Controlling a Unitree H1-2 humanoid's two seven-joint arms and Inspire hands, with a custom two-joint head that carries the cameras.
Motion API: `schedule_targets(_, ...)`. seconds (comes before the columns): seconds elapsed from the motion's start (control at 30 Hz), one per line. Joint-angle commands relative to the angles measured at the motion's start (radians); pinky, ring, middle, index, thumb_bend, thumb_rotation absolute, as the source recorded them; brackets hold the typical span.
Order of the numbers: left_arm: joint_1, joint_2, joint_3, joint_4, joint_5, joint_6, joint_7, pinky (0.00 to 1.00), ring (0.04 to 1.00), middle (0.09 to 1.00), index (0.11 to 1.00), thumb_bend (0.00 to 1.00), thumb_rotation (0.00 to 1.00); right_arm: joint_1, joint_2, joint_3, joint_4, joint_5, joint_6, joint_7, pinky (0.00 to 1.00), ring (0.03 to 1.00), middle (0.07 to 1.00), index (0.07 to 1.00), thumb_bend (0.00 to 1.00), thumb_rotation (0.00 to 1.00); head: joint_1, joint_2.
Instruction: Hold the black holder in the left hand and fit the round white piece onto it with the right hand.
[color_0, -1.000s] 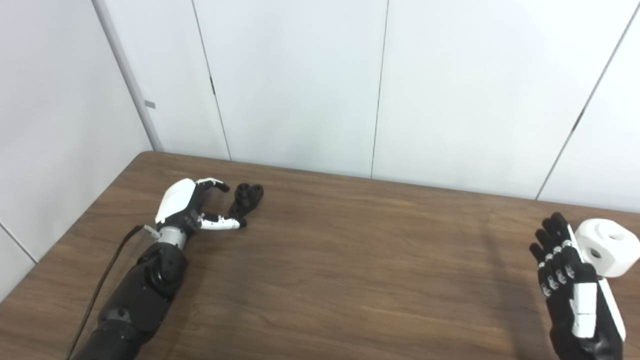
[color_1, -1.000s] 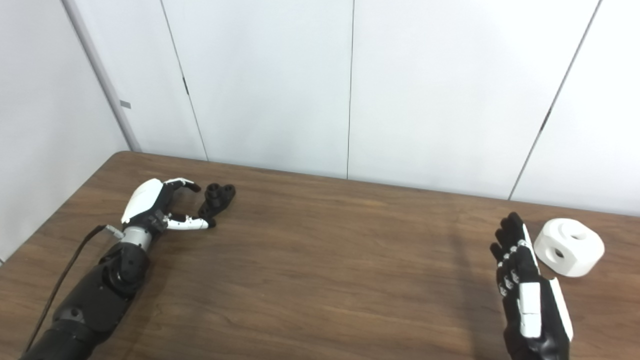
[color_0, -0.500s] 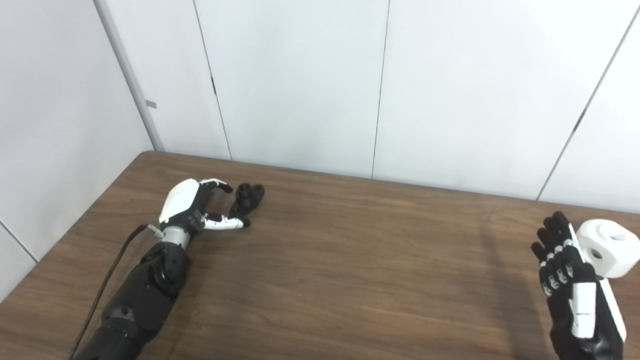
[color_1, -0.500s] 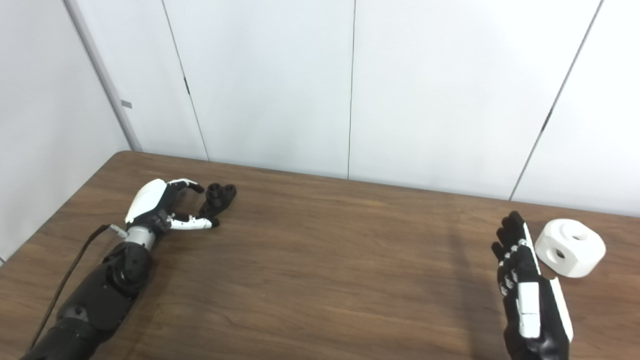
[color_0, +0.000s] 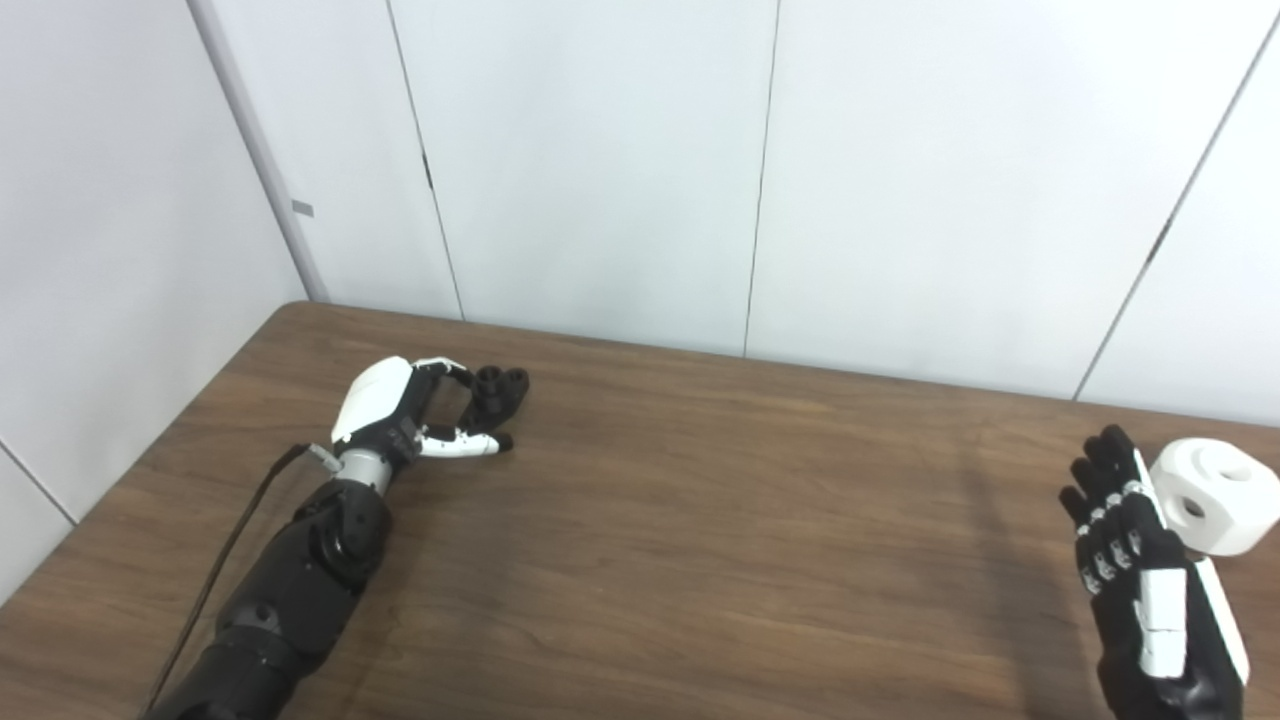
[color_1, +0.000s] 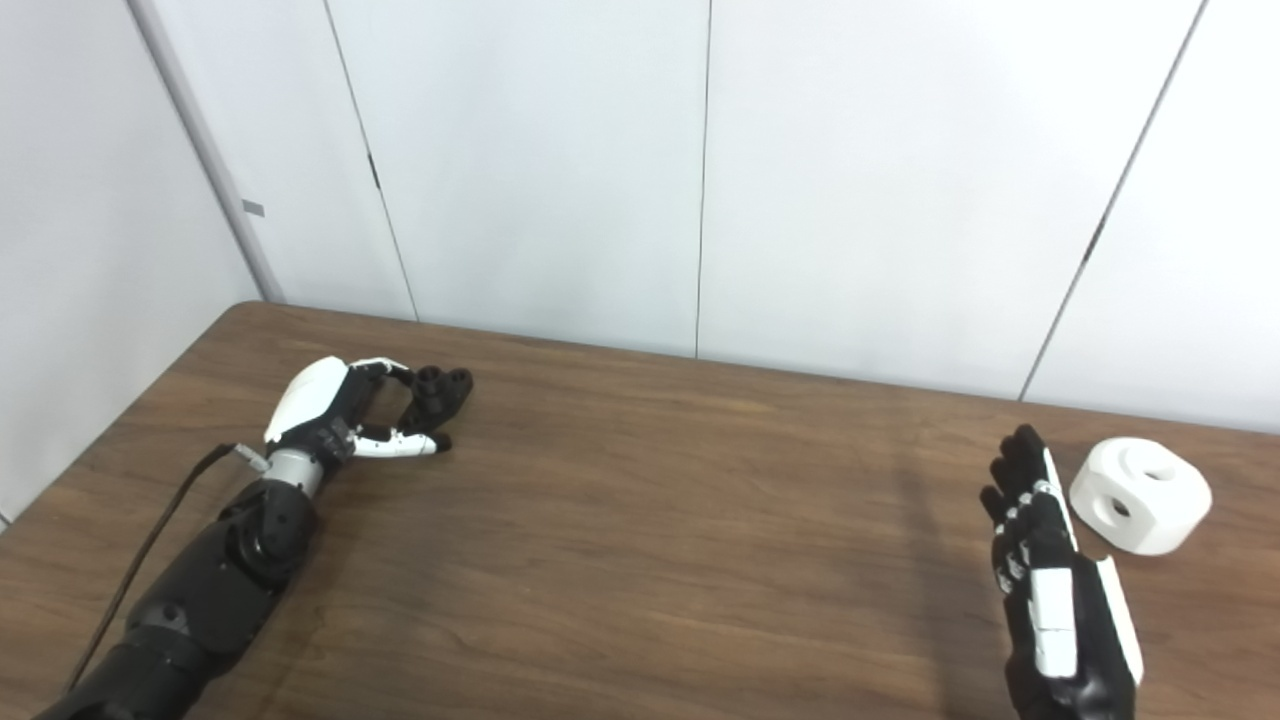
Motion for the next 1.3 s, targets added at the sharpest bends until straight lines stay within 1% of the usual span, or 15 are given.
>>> schedule_targets(0.0, -0.043, 0.004, -0.009, 0.007, 0.013, -0.015, 0.002, 0.92, 0.887, 0.836, 0.697, 0.96, 0.18, -0.022, 0.003, 0.002, -0.028, 0.000, -0.024, -0.005, 1.00, 1.000, 1.000, 1.000, 0.70, 0.95, 0.000, 0.002)
schedule_targets(0.17, -0.051, 0.006, -0.011, 0.012, 0.010, -0.011, -0.005, 0.94, 0.891, 0.839, 0.698, 0.96, 0.19, -0.022, 0.004, 0.003, -0.030, 0.005, -0.022, -0.003, 1.00, 1.000, 1.000, 1.000, 0.70, 0.95, -0.001, -0.002)
schedule_targets(0.33, -0.056, 0.008, -0.013, 0.018, 0.010, -0.019, 0.001, 0.91, 0.890, 0.836, 0.694, 0.95, 0.18, -0.022, 0.005, 0.005, -0.021, -0.005, -0.039, -0.004, 1.00, 1.000, 1.000, 1.000, 0.69, 0.96, -0.004, -0.001)
schedule_targets(0.47, -0.058, 0.009, -0.013, 0.021, 0.013, -0.025, 0.009, 0.92, 0.890, 0.833, 0.688, 0.95, 0.18, -0.020, 0.006, 0.005, -0.028, -0.005, -0.030, -0.006, 1.00, 1.000, 1.000, 1.000, 0.70, 0.95, -0.003, 0.000)
schedule_targets(0.5, -0.058, 0.006, -0.010, 0.025, 0.012, -0.037, 0.024, 0.91, 0.885, 0.824, 0.661, 0.94, 0.17, -0.019, 0.007, 0.004, -0.028, -0.004, -0.032, -0.006, 1.00, 1.000, 1.000, 1.000, 0.70, 0.95, -0.004, 0.000)
schedule_targets(0.53, -0.059, 0.005, -0.009, 0.031, 0.016, -0.050, 0.041, 0.90, 0.876, 0.804, 0.614, 0.92, 0.12, -0.019, 0.007, 0.004, -0.028, -0.004, -0.036, -0.006, 1.00, 1.000, 1.000, 1.000, 0.69, 0.95, -0.007, 0.002)
schedule_targets(0.57, -0.061, 0.007, -0.015, 0.040, 0.028, -0.070, 0.064, 0.90, 0.868, 0.784, 0.553, 0.73, 0.09, -0.018, 0.007, 0.003, -0.027, -0.006, -0.037, -0.007, 1.00, 1.000, 1.000, 1.000, 0.69, 0.95, -0.007, 0.002)
schedule_targets(0.6, -0.062, 0.010, -0.021, 0.048, 0.039, -0.085, 0.079, 0.89, 0.856, 0.755, 0.519, 0.63, 0.07, -0.017, 0.006, 0.002, -0.028, -0.005, -0.036, -0.007, 1.00, 1.000, 1.000, 1.000, 0.69, 0.95, -0.007, 0.002)
schedule_targets(0.63, -0.064, 0.012, -0.027, 0.056, 0.048, -0.098, 0.090, 0.89, 0.850, 0.730, 0.497, 0.56, 0.06, -0.017, 0.006, 0.000, -0.030, -0.003, -0.033, -0.007, 1.00, 1.000, 1.000, 1.000, 0.70, 0.95, -0.007, 0.005)
schedule_targets(0.67, -0.066, 0.014, -0.032, 0.062, 0.056, -0.109, 0.101, 0.90, 0.847, 0.718, 0.490, 0.54, 0.05, -0.016, 0.006, 0.000, -0.035, -0.002, -0.027, -0.008, 1.00, 1.000, 1.000, 1.000, 0.70, 0.95, -0.007, 0.005)
schedule_targets(0.8, -0.074, 0.015, -0.037, 0.076, 0.063, -0.135, 0.113, 0.91, 0.847, 0.696, 0.484, 0.52, 0.05, -0.019, 0.002, -0.004, -0.037, 0.001, -0.031, -0.007, 1.00, 1.000, 1.000, 1.000, 0.69, 0.94, 0.001, 0.011)
schedule_targets(0.87, -0.079, 0.017, -0.039, 0.084, 0.063, -0.158, 0.117, 0.92, 0.847, 0.695, 0.483, 0.52, 0.05, -0.023, 0.003, -0.007, -0.037, 0.001, -0.037, -0.009, 1.00, 1.000, 1.000, 1.000, 0.68, 0.95, 0.002, 0.008)
schedule_targets(0.97, -0.081, 0.019, -0.034, 0.086, 0.056, -0.174, 0.115, 0.93, 0.849, 0.695, 0.483, 0.52, 0.05, -0.028, 0.001, -0.007, -0.039, -0.002, -0.043, -0.007, 1.00, 1.000, 1.000, 1.000, 0.68, 0.96, 0.001, 0.003)
schedule_targets(1.07, -0.076, 0.022, -0.028, 0.075, 0.052, -0.173, 0.108, 0.94, 0.853, 0.698, 0.483, 0.52, 0.05, -0.028, 0.006, -0.007, -0.044, -0.003, -0.042, -0.010, 1.00, 1.000, 1.000, 1.000, 0.68, 0.96, 0.003, 0.005)
schedule_targets(1.27, -0.069, 0.021, -0.026, 0.071, 0.048, -0.180, 0.105, 0.91, 0.845, 0.697, 0.483, 0.52, 0.05, -0.028, 0.002, -0.008, -0.038, -0.006, -0.051, -0.010, 1.00, 1.000, 1.000, 1.000, 0.69, 0.95, -0.001, 0.009)
